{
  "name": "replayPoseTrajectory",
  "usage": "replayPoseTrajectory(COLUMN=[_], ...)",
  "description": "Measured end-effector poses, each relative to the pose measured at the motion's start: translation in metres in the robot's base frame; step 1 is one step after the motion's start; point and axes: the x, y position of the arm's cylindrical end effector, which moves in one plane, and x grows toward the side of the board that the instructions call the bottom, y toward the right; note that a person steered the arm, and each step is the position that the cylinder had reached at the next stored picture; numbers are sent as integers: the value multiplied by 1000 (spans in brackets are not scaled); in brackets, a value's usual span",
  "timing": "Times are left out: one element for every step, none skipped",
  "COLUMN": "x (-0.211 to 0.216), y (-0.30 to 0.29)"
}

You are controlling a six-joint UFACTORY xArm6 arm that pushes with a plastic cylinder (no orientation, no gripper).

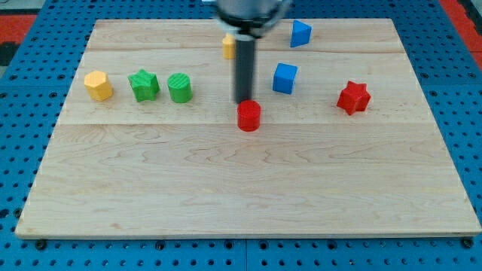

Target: Move yellow hexagon towards yellow heart

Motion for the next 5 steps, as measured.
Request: replayPoseTrajectory(x=[2, 11, 11, 7, -31], y=[-43, -122, -179, -227, -224])
